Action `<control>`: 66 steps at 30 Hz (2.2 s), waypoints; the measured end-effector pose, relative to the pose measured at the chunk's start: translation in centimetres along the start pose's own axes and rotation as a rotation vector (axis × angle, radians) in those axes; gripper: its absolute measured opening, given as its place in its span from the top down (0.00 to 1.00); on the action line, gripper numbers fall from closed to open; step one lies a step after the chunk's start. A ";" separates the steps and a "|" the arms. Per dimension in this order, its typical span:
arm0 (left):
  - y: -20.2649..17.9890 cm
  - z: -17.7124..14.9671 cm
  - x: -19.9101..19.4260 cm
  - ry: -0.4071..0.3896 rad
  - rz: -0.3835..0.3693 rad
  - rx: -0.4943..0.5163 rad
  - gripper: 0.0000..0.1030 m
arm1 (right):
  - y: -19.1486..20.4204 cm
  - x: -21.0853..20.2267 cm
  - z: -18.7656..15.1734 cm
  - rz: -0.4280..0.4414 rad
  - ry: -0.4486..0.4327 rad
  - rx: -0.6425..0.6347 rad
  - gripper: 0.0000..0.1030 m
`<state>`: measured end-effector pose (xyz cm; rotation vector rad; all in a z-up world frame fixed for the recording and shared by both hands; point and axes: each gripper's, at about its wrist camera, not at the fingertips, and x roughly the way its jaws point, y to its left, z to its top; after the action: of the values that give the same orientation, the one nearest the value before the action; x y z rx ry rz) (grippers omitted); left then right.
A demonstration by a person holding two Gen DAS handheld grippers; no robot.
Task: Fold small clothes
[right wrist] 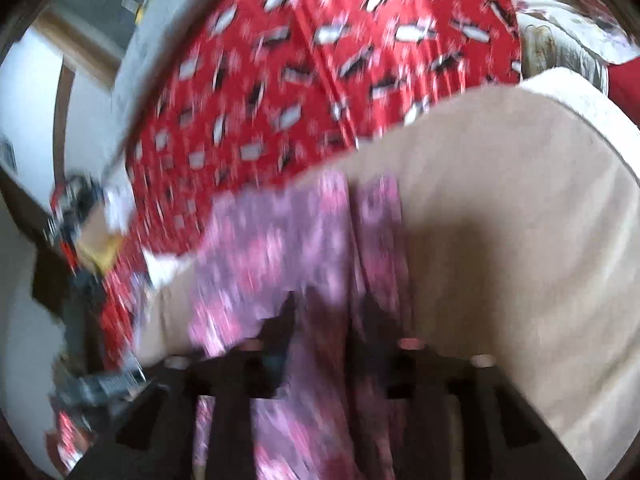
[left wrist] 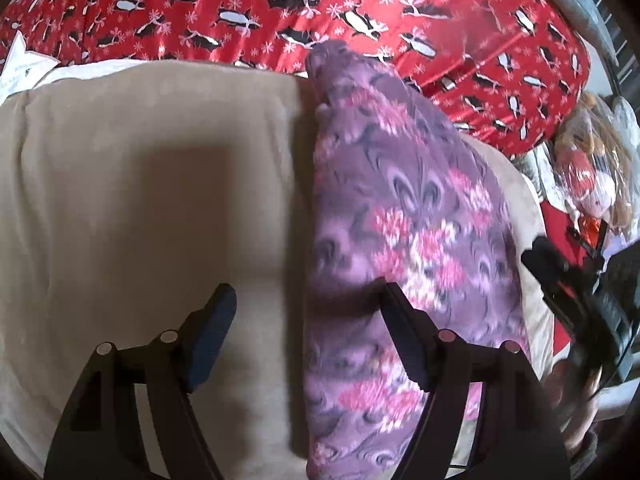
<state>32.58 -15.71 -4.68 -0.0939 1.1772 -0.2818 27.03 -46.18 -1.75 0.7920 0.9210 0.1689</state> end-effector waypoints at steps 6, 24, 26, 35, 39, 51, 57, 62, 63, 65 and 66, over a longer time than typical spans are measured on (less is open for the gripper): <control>-0.8 2.1 1.7 0.005 0.017 -0.008 0.28 | 1.2 7.3 2.6 -0.078 0.133 -0.015 0.76; -2.2 2.2 2.9 -0.044 0.100 0.068 0.20 | 1.2 2.6 1.1 -0.045 -0.061 -0.092 0.78; -2.2 2.1 2.9 -0.039 0.101 0.067 0.20 | 1.2 4.9 0.1 -0.139 0.048 -0.161 0.75; -1.0 5.5 1.0 -0.076 0.066 0.025 0.21 | 1.6 3.9 4.3 -0.134 -0.018 -0.112 0.51; -2.0 7.8 3.0 -0.061 0.102 0.056 0.21 | 0.9 7.5 6.1 -0.243 0.063 -0.060 0.48; 2.1 7.8 4.1 0.010 -0.021 -0.099 0.12 | 0.3 5.4 5.9 -0.163 0.028 -0.064 0.79; 0.4 1.2 3.0 0.028 0.044 -0.035 0.12 | 1.4 5.7 -0.3 -0.139 0.145 -0.243 0.64; -1.2 -2.2 0.1 -0.013 0.105 0.033 0.12 | 4.4 0.7 -1.8 -0.135 0.075 -0.283 0.61; -1.5 -2.9 -0.2 -0.027 0.127 0.054 0.12 | 4.5 -0.2 -2.6 -0.110 0.068 -0.296 0.61; -2.2 -4.5 0.4 -0.028 0.181 0.107 0.11 | 4.1 0.0 -4.6 -0.158 0.111 -0.323 0.57; -2.3 -5.0 1.0 -0.011 0.177 0.117 0.10 | 3.5 0.6 -5.3 -0.193 0.157 -0.331 0.57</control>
<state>27.98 -17.78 -7.00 0.1109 1.1480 -0.1927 23.99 -40.61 -1.63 0.3852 1.0785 0.2104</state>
